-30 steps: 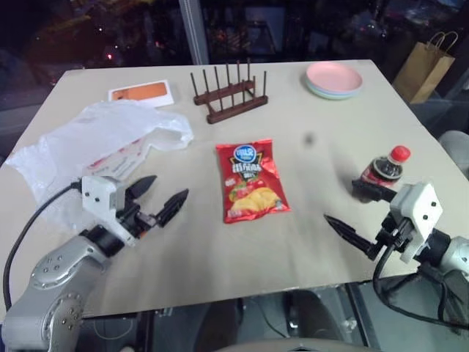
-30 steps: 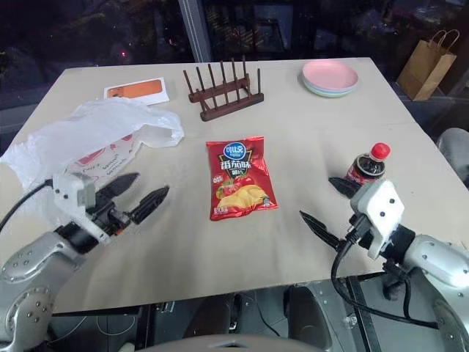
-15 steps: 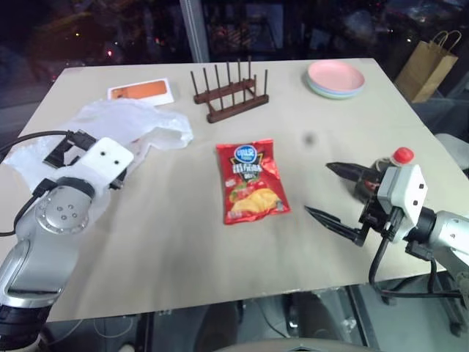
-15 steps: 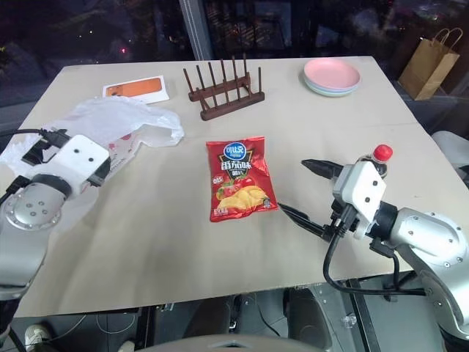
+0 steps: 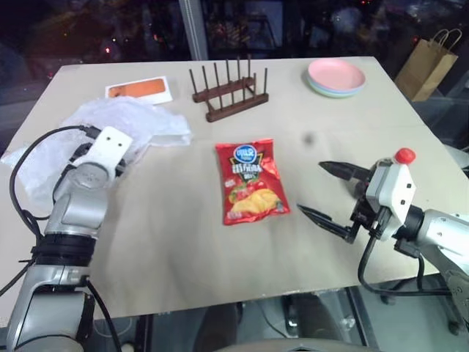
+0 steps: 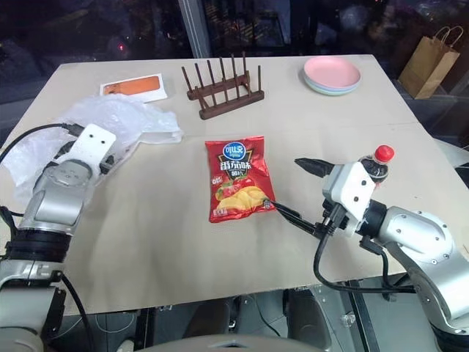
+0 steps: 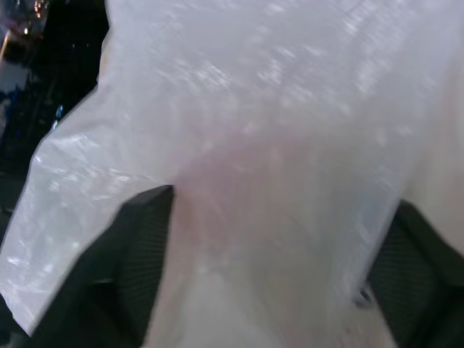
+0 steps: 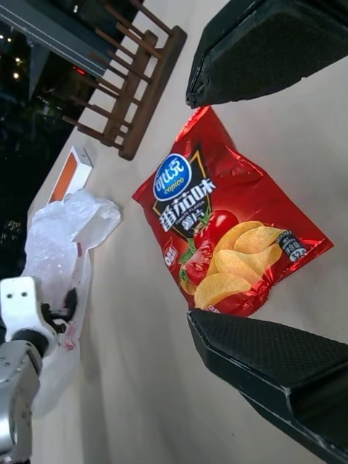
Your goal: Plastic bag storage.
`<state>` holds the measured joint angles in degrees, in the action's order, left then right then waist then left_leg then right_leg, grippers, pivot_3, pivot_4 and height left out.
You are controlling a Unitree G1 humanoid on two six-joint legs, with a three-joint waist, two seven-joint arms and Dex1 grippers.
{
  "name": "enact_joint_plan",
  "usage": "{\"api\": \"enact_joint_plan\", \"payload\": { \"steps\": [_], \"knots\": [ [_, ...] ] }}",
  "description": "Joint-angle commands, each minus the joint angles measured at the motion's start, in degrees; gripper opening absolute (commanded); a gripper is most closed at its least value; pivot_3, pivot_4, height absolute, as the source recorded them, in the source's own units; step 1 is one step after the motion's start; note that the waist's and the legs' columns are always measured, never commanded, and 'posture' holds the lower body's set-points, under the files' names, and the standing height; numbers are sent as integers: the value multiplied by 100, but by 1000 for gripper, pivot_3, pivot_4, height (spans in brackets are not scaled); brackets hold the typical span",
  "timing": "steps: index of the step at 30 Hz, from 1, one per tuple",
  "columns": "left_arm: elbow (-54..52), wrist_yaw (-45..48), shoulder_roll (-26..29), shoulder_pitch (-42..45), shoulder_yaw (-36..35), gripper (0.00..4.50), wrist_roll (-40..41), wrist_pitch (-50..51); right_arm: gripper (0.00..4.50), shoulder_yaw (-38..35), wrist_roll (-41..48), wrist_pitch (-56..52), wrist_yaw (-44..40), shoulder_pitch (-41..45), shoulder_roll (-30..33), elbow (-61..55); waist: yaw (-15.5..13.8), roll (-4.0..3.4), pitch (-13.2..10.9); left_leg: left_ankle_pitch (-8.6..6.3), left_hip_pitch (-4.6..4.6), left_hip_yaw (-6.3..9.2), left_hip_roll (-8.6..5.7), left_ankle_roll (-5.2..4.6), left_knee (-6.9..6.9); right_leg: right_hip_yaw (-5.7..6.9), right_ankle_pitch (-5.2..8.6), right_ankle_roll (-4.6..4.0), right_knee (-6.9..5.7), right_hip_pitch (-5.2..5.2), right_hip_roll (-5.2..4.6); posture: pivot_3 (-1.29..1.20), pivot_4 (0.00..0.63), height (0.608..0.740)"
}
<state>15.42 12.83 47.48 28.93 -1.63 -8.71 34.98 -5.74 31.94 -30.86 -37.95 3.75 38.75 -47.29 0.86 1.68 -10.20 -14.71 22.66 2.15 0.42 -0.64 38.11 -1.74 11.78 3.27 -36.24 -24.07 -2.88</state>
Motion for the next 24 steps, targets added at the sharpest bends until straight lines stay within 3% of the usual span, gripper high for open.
{"api": "enact_joint_plan", "payload": {
  "steps": [1,6,9,15,21,24],
  "knots": [
    [-151,286,-237,200,-1015,2000,827,103,4500,-60,-31,169,83,-102,-31,-186,-19,0,0,0,6,4,-1,0,0,4,0,0,-3,-4,-2,0,150,740],
    [-917,839,-625,263,-2144,38,2207,1375,4500,-18,-165,326,139,-198,-74,-125,-27,1,0,0,13,11,-7,0,8,13,0,0,-10,-4,-12,0,150,740],
    [-1349,959,-892,497,-3070,38,3279,2588,4500,6,-219,392,109,-228,-94,-72,-16,1,0,0,8,11,-9,0,17,14,0,1,-24,-3,-11,0,150,740],
    [-2136,570,-1629,1222,-4360,38,4572,4761,4500,241,-363,328,148,-206,-121,72,-22,2,0,0,-1,19,-10,1,26,18,1,1,-46,-1,-9,0,150,740],
    [-3019,-115,-2536,1738,-4632,38,4888,5741,4500,555,-323,-644,600,83,-183,521,1,5,2,3,-9,36,-18,5,38,23,0,1,-48,21,-11,0,150,740],
    [-3147,-391,-2409,1748,-4203,38,4741,5752,4500,752,-216,-1076,755,417,-463,983,26,4,1,5,-18,34,-12,9,31,19,1,-2,-52,19,-4,0,150,740]
  ]
}}
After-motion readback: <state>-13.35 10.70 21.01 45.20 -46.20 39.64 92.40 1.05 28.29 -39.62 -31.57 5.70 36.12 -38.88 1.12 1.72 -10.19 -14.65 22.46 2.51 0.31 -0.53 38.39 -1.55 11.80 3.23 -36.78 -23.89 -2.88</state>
